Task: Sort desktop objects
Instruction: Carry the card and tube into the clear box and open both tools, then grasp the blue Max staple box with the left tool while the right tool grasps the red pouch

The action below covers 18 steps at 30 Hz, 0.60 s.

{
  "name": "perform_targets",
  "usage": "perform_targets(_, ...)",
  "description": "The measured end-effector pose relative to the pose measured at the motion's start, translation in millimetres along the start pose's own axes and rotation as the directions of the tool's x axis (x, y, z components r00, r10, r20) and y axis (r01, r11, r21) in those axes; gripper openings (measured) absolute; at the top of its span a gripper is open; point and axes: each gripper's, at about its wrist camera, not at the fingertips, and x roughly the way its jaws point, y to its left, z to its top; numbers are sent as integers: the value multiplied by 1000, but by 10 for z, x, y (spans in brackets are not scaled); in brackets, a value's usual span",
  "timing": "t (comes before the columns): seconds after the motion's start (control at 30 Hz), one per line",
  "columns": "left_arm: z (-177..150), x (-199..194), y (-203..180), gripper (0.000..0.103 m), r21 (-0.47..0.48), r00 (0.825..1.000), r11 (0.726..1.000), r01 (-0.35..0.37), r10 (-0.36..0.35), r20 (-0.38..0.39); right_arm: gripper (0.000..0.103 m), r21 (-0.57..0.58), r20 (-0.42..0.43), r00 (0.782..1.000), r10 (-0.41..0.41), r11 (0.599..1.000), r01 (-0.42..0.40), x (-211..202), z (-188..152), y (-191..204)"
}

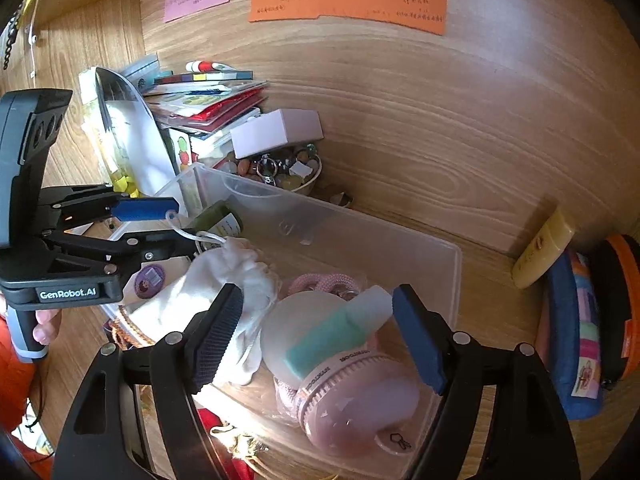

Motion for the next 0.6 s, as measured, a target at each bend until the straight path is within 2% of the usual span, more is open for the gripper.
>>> perform_targets(0.27, -20, -277, -40, 72, -14, 997, 1000, -5, 6, 76, 80, -15, 39, 999, -37, 999, 38, -287, -45, 127)
perform_targets(0.5, -151, -559, -76, 74, 4, 991, 999, -46, 45, 122, 85, 0, 83, 995, -46, 999, 46, -587, -160, 179)
perform_targets(0.6, -242, -689, -79, 79, 10, 990, 998, -56, 55, 131, 85, 6, 98, 994, -49, 999, 49, -711, -234, 210)
